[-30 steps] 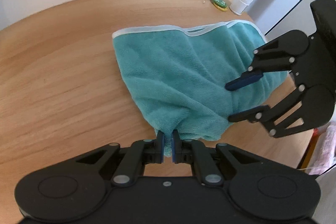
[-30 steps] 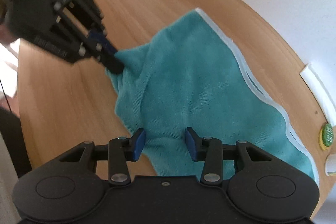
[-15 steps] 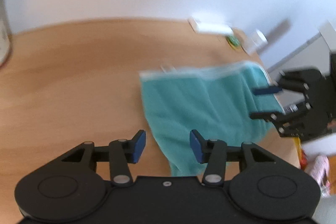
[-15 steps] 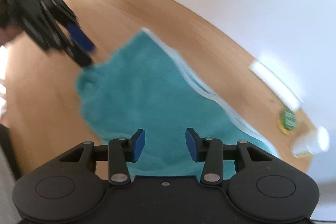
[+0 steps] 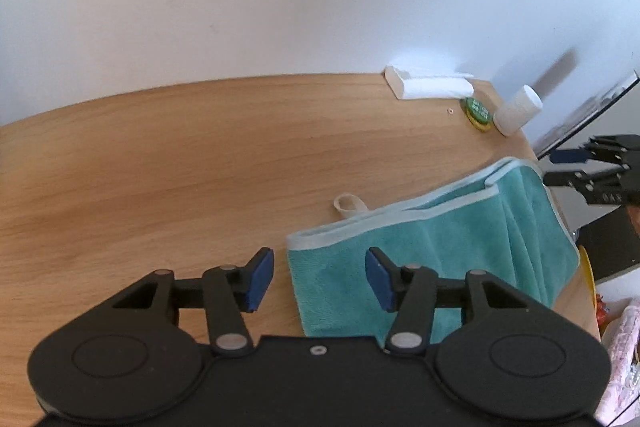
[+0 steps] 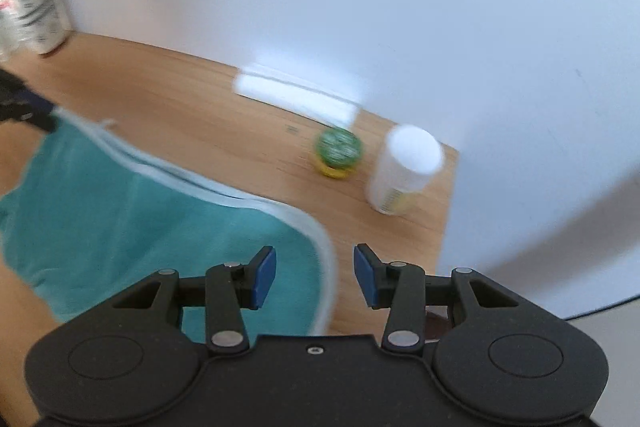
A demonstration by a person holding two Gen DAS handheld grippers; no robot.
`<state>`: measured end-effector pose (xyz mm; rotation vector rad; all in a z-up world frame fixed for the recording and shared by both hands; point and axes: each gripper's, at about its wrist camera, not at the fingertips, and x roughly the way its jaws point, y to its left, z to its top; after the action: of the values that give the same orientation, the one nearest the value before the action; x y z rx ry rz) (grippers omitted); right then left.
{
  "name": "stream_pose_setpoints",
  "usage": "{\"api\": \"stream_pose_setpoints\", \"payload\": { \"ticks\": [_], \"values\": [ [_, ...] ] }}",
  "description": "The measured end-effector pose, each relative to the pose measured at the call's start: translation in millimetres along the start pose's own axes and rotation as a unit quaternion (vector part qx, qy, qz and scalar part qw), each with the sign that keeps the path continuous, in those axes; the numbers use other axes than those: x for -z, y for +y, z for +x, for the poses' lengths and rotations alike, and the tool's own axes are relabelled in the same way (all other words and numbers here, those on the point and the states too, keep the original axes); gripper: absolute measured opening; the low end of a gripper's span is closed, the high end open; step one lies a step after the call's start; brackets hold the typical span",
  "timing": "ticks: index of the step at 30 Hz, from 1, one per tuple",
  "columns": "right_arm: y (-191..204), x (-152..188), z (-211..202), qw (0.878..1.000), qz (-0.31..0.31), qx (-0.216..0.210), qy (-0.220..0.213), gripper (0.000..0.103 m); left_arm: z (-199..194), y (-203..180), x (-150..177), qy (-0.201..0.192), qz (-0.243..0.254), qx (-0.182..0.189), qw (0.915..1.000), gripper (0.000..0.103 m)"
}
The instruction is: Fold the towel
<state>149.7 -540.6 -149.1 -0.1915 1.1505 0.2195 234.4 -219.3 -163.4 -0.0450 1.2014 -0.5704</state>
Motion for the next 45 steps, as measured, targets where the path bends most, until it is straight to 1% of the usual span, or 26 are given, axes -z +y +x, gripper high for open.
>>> {"api": "stream_pose_setpoints", "payload": {
  "ticks": [2,3,4,5,6,7,8,9,10,11,14,15,18,22,24,26,27,29,32,35,37,39,41,43,44,45],
  "values": [
    [-2,0,11,1.000,0.015,-0.013,-0.005,0.048,1,2,2,0.007,-0.005,0.001,1.0000,0.046],
    [-3,0,16,1.000,0.018,-0.024,0.002,0.048,3,2,2,0.011,-0.008,0.006,0.9999,0.043],
    [-3,0,22,0.999,0.019,-0.037,0.014,0.048,4,1,2,0.012,-0.007,0.009,0.9999,0.038],
    [-4,-1,26,0.999,0.017,-0.043,0.018,0.048,4,0,2,0.006,-0.005,0.007,0.9999,0.026],
    [-2,-1,30,0.998,0.009,-0.050,0.024,0.047,4,-2,2,-0.002,-0.001,0.002,1.0000,0.018],
    [0,-1,33,0.998,-0.001,-0.057,0.029,0.043,3,-2,2,-0.007,-0.001,0.003,1.0000,0.012],
    [0,-2,33,0.998,-0.003,-0.059,0.032,0.027,2,-2,3,-0.011,-0.003,0.005,0.9999,0.010],
    [-1,-2,33,0.997,-0.004,-0.068,0.030,0.016,1,-2,3,-0.015,-0.005,0.008,0.9998,0.009],
    [-2,-3,31,0.997,-0.004,-0.078,0.030,0.010,0,-2,3,-0.018,-0.006,0.009,0.9998,0.009],
    [-4,-2,30,0.996,-0.001,-0.081,0.028,0.010,-1,-2,3,-0.020,-0.007,0.011,0.9997,0.007],
    [-8,-3,26,0.996,0.010,-0.089,0.022,0.009,-10,-3,4,-0.029,-0.008,0.016,0.9994,0.007],
    [-9,-2,19,0.996,0.016,-0.089,0.013,0.009,-12,-3,4,-0.032,-0.009,0.014,0.9994,0.007],
    [-8,-2,9,0.997,0.008,-0.081,0.001,0.009,-22,-7,6,-0.044,-0.002,0.015,0.9989,0.007],
    [-4,1,-18,0.994,0.017,-0.096,-0.038,0.008,-36,-15,9,-0.062,0.005,0.023,0.9978,0.007],
    [-2,3,-30,0.994,0.017,-0.097,-0.053,0.008,-51,-24,14,-0.084,0.023,0.043,0.9953,0.005],
    [2,11,-56,0.991,0.010,-0.110,-0.078,0.008,-62,-29,19,-0.102,0.030,0.057,0.9928,0.005],
    [3,14,-62,0.991,0.008,-0.109,-0.081,0.008,-69,-32,23,-0.108,0.029,0.067,0.9914,0.005],
    [4,18,-71,0.990,0.006,-0.110,-0.085,0.008,-76,-37,29,-0.114,0.030,0.072,0.9904,0.005],
    [3,26,-85,0.987,0.012,-0.120,-0.103,0.008,-89,-47,39,-0.106,0.040,0.084,0.9900,0.005],
    [0,37,-107,0.983,0.030,-0.130,-0.122,0.008,-113,-62,52,-0.115,0.071,0.113,0.9844,0.005],
    [2,47,-127,0.981,0.024,-0.141,-0.134,0.008,-131,-70,61,-0.113,0.075,0.140,0.9808,0.005],
    [4,57,-141,0.977,0.027,-0.161,-0.137,0.008,-146,-74,69,-0.113,0.073,0.164,0.9773,0.005],
    [5,74,-161,0.971,0.037,-0.194,-0.135,0.008,-156,-76,74,-0.102,0.072,0.186,0.9746,0.005],
    [4,87,-175,0.964,0.050,-0.227,-0.127,0.008,-162,-77,81,-0.085,0.079,0.192,0.9747,0.005],
    [4,91,-178,0.963,0.051,-0.235,-0.124,0.008,-162,-77,84,-0.069,0.082,0.195,0.9750,0.005],
    [5,97,-182,0.963,0.048,-0.237,-0.117,0.008,-161,-76,86,-0.059,0.084,0.190,0.9765,0.005]
  ]
}}
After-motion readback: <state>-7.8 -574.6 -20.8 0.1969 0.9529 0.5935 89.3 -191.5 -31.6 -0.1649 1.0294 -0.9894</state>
